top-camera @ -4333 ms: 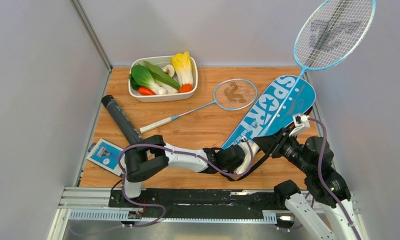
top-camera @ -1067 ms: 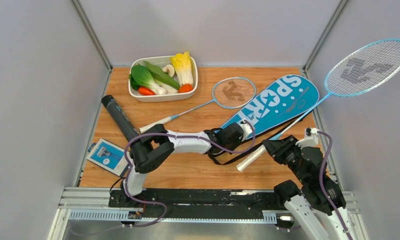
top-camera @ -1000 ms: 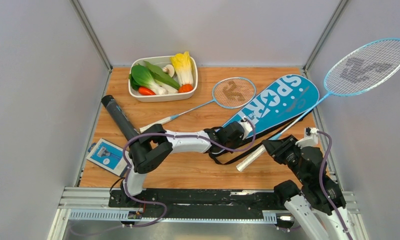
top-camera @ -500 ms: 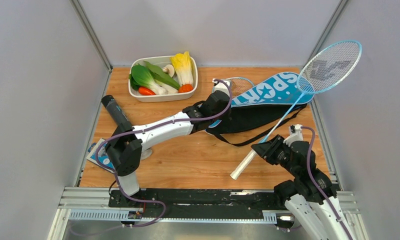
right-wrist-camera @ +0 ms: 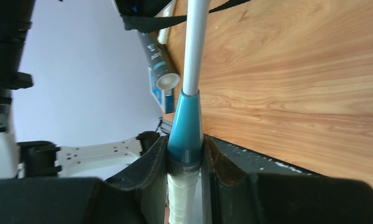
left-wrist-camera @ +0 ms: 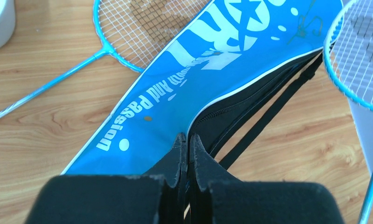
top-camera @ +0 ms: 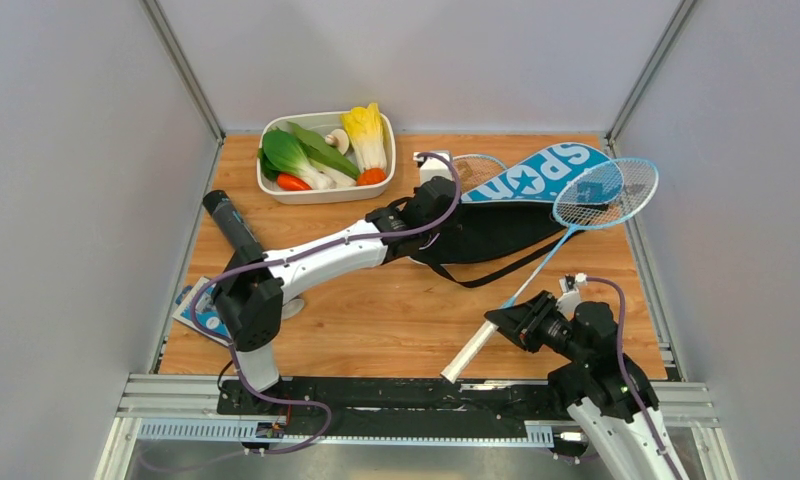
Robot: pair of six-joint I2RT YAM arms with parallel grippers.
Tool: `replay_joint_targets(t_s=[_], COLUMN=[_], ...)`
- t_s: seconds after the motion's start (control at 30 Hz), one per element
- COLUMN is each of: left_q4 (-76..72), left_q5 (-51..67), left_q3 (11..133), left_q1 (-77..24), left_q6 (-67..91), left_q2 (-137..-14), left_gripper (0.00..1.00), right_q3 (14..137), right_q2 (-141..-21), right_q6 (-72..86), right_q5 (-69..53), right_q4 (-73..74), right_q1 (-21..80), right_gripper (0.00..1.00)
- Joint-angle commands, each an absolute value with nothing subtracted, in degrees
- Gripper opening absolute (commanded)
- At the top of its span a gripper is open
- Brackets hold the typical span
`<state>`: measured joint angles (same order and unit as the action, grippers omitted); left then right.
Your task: Pack up the badminton gear
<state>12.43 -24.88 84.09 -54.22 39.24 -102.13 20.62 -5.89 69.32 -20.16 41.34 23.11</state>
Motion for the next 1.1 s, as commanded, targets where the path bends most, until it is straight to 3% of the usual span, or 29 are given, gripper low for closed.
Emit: replay_joint_targets(t_s=[0.0,0.5,1.07], left_q4=[11.63,11.03,20.43], left_q5=[-29.11,-29.24,-34.48], left_q3=[87.76,88.07,96.15], left_q1=[-53.85,-53.44,-52.32], left_q6=[41.31,42.73,44.65], left_q2=[-102.92,-105.17,-109.79], left_gripper=[0.0,0.0,0.0], right_q3=[20.12,20.42,29.21], right_q2=[-1.66,-1.06,-1.09], right_q6=[78.28,84.14,89.98], right_q5=[-23.84,-33.58,-31.43], right_q4=[38.1,37.33,38.31], right_q1=[23.13,23.19,23.14], right_gripper=[0.0,0.0,0.0])
